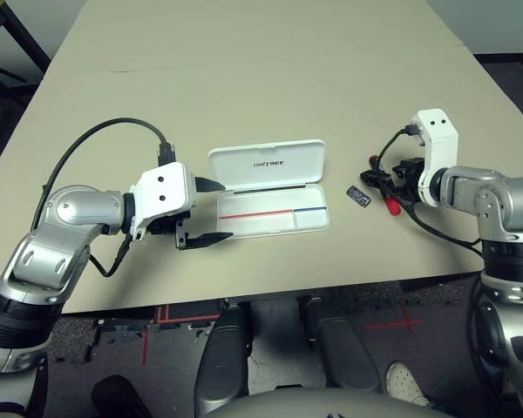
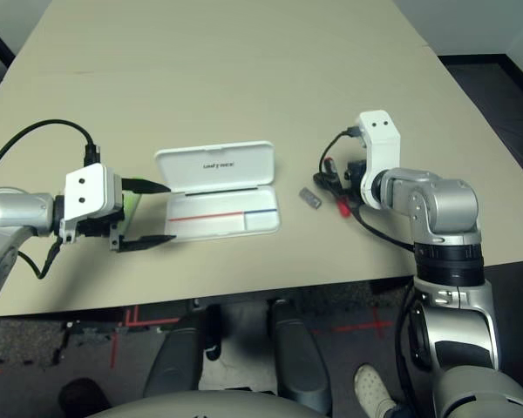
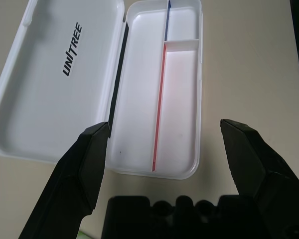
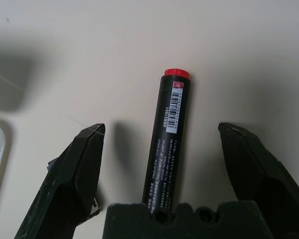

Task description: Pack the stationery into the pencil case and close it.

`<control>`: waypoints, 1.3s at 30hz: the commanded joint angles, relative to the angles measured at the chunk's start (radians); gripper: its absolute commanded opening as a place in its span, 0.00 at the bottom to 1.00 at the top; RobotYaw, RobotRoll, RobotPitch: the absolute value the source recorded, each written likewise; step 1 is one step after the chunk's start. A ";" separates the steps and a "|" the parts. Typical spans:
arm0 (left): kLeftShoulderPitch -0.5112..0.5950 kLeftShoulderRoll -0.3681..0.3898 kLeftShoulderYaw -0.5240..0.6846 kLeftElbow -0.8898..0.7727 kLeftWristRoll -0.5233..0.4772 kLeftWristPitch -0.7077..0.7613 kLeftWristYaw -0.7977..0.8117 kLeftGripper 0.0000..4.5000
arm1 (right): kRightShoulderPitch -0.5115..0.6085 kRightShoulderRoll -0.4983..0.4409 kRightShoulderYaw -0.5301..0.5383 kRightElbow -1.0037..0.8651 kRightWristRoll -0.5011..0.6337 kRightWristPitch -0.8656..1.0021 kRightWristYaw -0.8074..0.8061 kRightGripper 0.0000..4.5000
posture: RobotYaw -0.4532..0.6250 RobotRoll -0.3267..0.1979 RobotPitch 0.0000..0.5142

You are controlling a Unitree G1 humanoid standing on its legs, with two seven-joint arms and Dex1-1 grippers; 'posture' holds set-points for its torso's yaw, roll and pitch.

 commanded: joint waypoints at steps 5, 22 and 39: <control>0.017 0.000 -0.012 -0.019 -0.003 0.008 0.020 1.00 | 0.031 -0.037 0.052 -0.045 0.023 0.084 0.014 1.00 | 0.47 0.62 0.45; -0.004 -0.010 -0.030 -0.001 0.000 -0.003 0.014 1.00 | 0.164 -0.101 0.090 -0.146 0.021 0.076 0.014 1.00 | 0.45 0.62 0.48; -0.003 -0.004 -0.035 0.001 0.003 -0.010 0.011 1.00 | 0.119 -0.180 0.109 -0.008 -0.013 -0.064 0.066 0.12 | 0.45 0.62 0.49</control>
